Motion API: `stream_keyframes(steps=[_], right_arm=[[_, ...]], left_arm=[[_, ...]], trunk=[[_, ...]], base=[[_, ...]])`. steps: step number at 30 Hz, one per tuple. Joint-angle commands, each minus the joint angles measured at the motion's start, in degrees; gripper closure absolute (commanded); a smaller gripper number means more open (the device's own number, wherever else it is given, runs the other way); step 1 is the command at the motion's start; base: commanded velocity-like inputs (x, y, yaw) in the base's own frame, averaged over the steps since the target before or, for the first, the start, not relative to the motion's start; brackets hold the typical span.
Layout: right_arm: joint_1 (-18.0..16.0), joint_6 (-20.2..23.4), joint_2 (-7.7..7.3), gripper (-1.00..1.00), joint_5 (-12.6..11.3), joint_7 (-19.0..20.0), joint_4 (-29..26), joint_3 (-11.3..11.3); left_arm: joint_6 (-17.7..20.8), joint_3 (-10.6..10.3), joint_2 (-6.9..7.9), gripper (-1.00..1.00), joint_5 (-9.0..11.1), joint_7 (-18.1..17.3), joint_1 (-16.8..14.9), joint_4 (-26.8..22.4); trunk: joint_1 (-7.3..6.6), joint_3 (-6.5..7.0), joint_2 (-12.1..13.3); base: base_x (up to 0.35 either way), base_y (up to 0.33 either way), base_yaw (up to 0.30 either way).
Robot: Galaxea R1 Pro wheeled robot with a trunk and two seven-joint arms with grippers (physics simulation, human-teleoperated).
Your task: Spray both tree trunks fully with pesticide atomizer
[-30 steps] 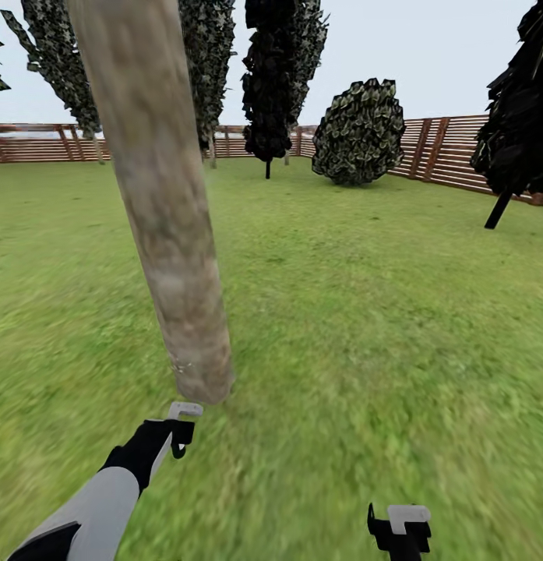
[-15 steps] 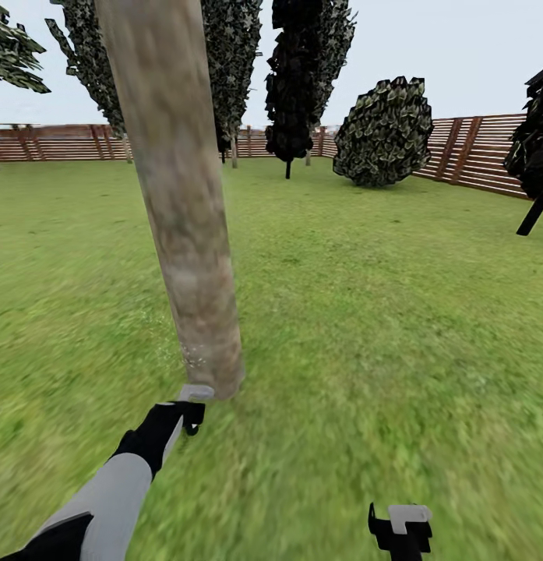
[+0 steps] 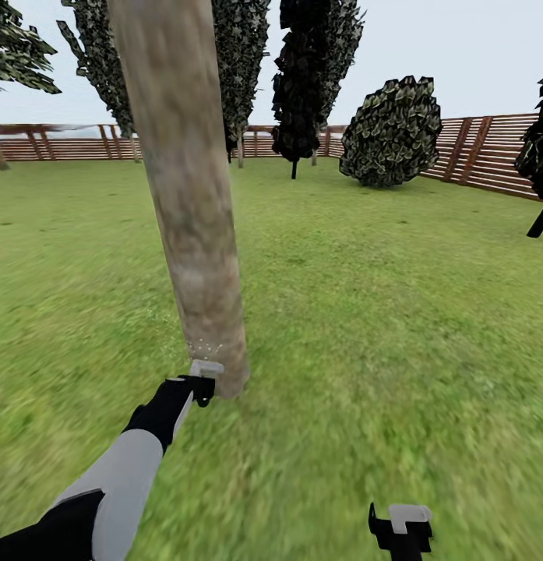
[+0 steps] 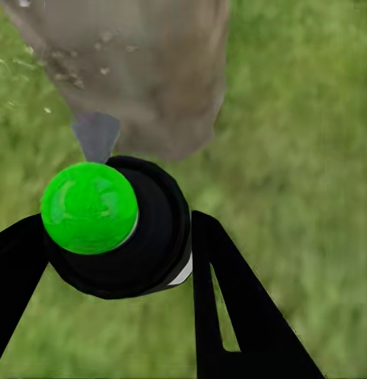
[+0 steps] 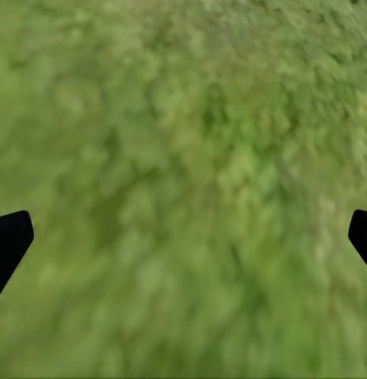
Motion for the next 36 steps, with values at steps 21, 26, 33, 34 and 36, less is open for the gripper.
stream_keyframes(steps=[21,26,33,34,36], right_arm=[[0.00,-0.02,0.00,-1.00,0.01,0.00,0.00,0.02],[0.00,-0.03,0.00,-1.00,0.09,0.08,0.00,0.11],[0.00,-0.03,0.00,-1.00,0.06,0.04,0.00,0.10],[0.00,-0.03,0.00,-1.00,0.07,0.04,0.00,0.10],[0.00,-0.03,0.00,-1.00,0.05,0.06,0.00,0.11]], left_arm=[[10.13,-5.94,4.79,1.00,0.19,-12.69,-4.45,-10.66],[11.03,-6.02,4.92,1.00,0.14,-13.23,-4.67,-13.06],[14.86,-6.18,4.85,1.00,0.11,-13.26,-4.37,-16.75],[14.94,-6.09,4.94,1.00,0.11,-13.26,-4.33,-16.76],[15.03,-5.92,5.11,1.00,0.08,-13.23,-4.30,-16.77]], trunk=[[0.00,0.00,0.00],[0.00,0.00,0.00],[0.00,0.00,0.00],[0.00,0.00,0.00],[0.00,0.00,0.00]], base=[[0.000,0.000,0.038],[0.000,0.000,0.000],[-0.024,-0.129,0.000],[-0.196,-0.189,0.000],[-0.263,-0.127,0.000]])
